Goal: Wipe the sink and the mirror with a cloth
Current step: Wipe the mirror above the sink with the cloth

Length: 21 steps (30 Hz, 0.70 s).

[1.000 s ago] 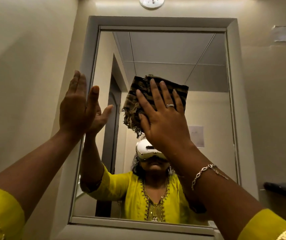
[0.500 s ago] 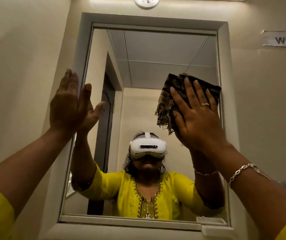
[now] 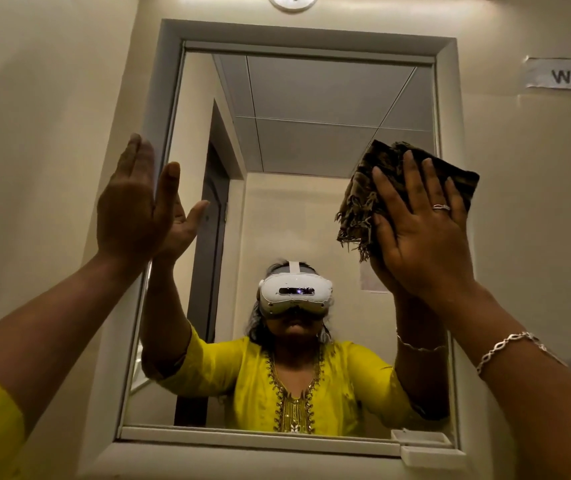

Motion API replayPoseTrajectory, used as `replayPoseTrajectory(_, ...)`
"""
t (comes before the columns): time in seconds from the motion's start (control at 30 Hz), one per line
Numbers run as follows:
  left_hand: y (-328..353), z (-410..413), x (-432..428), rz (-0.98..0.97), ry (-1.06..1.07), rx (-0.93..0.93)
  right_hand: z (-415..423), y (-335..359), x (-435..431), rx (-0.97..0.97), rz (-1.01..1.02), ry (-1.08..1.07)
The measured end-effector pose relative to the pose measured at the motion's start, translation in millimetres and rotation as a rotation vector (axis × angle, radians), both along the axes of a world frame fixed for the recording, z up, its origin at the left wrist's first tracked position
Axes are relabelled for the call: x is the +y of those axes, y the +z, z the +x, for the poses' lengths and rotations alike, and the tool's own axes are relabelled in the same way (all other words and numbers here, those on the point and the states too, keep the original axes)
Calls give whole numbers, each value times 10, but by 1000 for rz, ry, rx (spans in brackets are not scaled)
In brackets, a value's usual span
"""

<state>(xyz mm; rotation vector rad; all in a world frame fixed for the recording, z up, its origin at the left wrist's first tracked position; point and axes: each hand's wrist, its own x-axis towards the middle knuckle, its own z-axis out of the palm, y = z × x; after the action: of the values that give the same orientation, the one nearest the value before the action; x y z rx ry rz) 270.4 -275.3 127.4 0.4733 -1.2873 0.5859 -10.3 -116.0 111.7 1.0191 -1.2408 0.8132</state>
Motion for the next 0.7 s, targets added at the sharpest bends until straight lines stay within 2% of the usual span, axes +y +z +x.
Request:
replayPoseTrajectory(0.23,5,16,13,-10,-69,-11,83,-127,-67,-144,-98,23)
replayPoseTrajectory(0.53,-59,10,178,-110,-362,-4,291,-311,-192,-290,-209,53)
replayPoseTrajectory(0.7,-43,2,123,-119,-410,34,460,-352,-307,-343,-227,64)
